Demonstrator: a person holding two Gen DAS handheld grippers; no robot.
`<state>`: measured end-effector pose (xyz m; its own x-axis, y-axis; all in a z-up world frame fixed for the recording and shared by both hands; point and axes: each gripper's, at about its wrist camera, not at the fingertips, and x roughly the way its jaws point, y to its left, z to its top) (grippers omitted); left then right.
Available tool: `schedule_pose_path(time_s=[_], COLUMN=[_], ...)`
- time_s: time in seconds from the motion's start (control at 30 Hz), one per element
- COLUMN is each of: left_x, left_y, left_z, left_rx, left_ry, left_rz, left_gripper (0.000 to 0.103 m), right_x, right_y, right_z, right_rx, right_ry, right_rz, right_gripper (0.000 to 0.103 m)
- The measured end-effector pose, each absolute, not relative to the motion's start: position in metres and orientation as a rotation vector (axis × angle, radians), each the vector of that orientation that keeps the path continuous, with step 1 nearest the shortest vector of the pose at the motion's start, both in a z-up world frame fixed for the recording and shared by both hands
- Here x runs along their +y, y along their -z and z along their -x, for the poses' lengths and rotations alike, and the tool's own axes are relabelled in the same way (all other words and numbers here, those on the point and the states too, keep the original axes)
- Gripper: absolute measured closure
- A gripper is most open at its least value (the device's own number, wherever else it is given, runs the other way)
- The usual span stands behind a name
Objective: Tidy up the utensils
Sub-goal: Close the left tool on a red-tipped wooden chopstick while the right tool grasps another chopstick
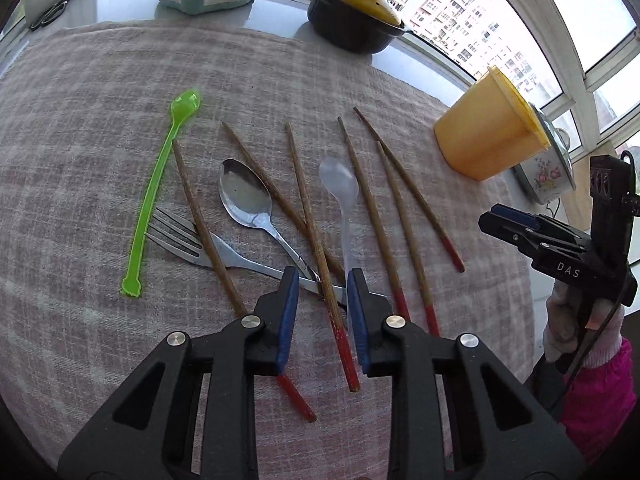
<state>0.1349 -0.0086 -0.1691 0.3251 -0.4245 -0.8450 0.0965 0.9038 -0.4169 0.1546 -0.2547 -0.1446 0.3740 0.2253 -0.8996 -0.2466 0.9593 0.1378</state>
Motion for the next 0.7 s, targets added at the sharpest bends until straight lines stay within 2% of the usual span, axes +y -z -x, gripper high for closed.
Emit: schedule_pose_path(time_s=[0.1, 0.17, 0.3, 0.7], left_x=[-0.011, -0.017, -0.031, -0.046], left_y=[0.174, 0.176, 0.179, 0.200], left_z=[-0.145, -0.151, -0.160, -0.179], left_rx=[1.203, 1.206, 1.226, 1.302], left_ry=[0.329, 0.324, 0.327, 0.331], left_rz=[0.299, 0.277, 0.222, 0.204], left_gripper=[0.079, 0.086, 0.087, 0.087], right_x=[-0.243, -0.235, -0.223, -0.202], right_y=[0.153, 0.158, 0.167, 0.184], right_z=[-0.167, -0.176, -0.191, -0.210], right_rx=[1.181, 1.199, 1.236, 1.306], right_ry=[-0.342, -0.359, -0.370, -0.393], right_rz=[0.051, 0.074, 0.110, 0.179], right_gripper=[0.057, 0.062, 0.066, 0.069])
